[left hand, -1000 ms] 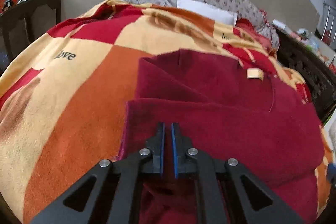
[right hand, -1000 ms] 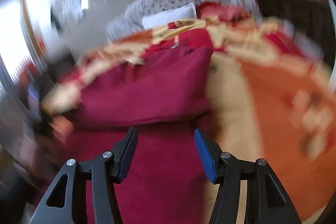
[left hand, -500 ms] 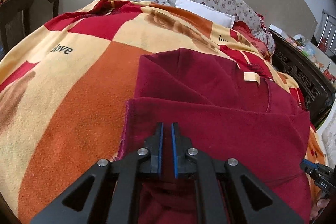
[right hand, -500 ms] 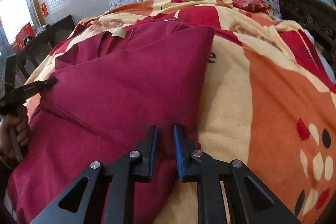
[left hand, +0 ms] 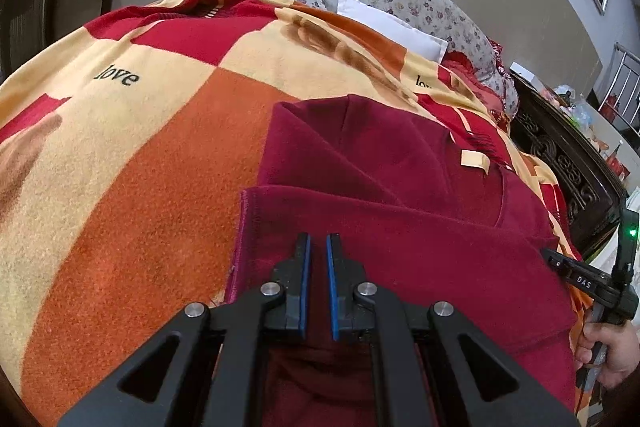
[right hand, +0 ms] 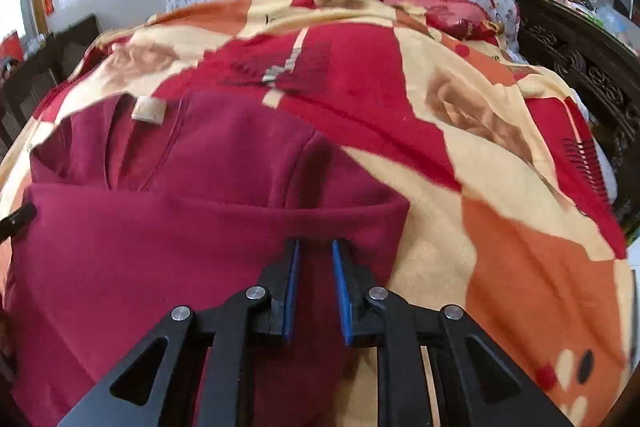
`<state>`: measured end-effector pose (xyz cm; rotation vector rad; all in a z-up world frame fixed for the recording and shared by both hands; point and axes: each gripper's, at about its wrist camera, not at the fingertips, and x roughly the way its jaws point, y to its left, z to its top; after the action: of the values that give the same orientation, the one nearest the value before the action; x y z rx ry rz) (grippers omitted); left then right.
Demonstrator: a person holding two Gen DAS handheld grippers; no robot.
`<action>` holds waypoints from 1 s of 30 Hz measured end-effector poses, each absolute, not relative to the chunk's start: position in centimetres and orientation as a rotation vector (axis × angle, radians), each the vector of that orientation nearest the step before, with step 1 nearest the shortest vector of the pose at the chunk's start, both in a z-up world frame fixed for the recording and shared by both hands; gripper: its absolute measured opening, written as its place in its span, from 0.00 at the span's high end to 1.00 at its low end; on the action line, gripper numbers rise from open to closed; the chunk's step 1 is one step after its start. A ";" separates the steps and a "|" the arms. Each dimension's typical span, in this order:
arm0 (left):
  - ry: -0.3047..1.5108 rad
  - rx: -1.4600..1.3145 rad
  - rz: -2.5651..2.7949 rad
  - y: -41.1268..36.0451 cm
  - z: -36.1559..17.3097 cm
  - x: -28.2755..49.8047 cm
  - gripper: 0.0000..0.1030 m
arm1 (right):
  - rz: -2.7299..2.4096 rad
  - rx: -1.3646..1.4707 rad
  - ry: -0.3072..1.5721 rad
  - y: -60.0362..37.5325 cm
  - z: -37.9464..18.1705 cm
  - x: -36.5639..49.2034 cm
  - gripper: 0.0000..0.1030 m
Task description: Fold small clothes
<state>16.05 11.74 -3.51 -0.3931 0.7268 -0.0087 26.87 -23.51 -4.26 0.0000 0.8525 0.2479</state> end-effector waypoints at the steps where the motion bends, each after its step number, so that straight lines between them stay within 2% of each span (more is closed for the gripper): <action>1: 0.727 -0.396 -0.007 11.8 -3.5 16.1 0.93 | 0.240 0.007 0.852 -23.5 -4.2 26.8 0.84; 6: 0.726 -0.410 -0.008 12.0 -3.6 16.1 0.93 | 0.198 -0.071 0.894 -22.3 -2.8 26.3 0.82; 10: 0.726 -0.425 -0.015 12.3 -3.7 16.1 0.93 | 0.287 0.013 0.821 -21.6 0.7 22.9 0.79; 12: 0.726 -0.430 -0.016 12.4 -3.8 16.1 0.93 | 0.350 -0.031 0.841 -19.8 0.3 20.8 0.76; 15: 0.726 -0.432 -0.020 12.5 -3.8 16.1 0.93 | 0.347 -0.200 0.904 -17.5 -3.6 18.7 0.75; 17: 0.724 -0.437 -0.023 12.5 -3.8 16.1 0.93 | 0.368 -0.143 0.831 -18.6 -4.3 18.3 0.75; 20: 0.724 -0.436 -0.017 12.5 -3.8 16.1 0.93 | 0.348 -0.075 0.885 -19.0 -3.2 19.1 0.75; 22: 0.724 -0.432 -0.011 12.4 -3.8 16.1 0.93 | 0.362 -0.065 0.824 -17.8 -1.3 18.7 0.73; 23: 0.725 -0.431 -0.011 12.4 -3.8 16.1 0.93 | 0.392 -0.042 0.783 -17.1 -0.3 18.6 0.68; 24: 0.724 -0.434 -0.013 12.5 -3.8 16.1 0.93 | 0.432 0.000 0.742 -16.1 0.7 18.5 0.53; 26: 0.724 -0.436 -0.014 12.4 -3.8 16.2 0.93 | 0.504 0.054 0.723 -14.1 1.3 18.7 0.35; 28: 0.724 -0.434 -0.013 12.3 -3.8 16.2 0.93 | 0.573 0.040 0.763 -11.3 0.3 19.1 0.35; 30: 0.725 -0.434 -0.014 12.4 -3.9 16.2 0.93 | 0.572 -0.079 0.889 -8.4 -2.3 19.6 0.37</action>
<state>16.23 12.42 -3.86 -0.4343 0.7251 -0.0142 19.58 -8.43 -2.31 -0.0791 0.8893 0.5723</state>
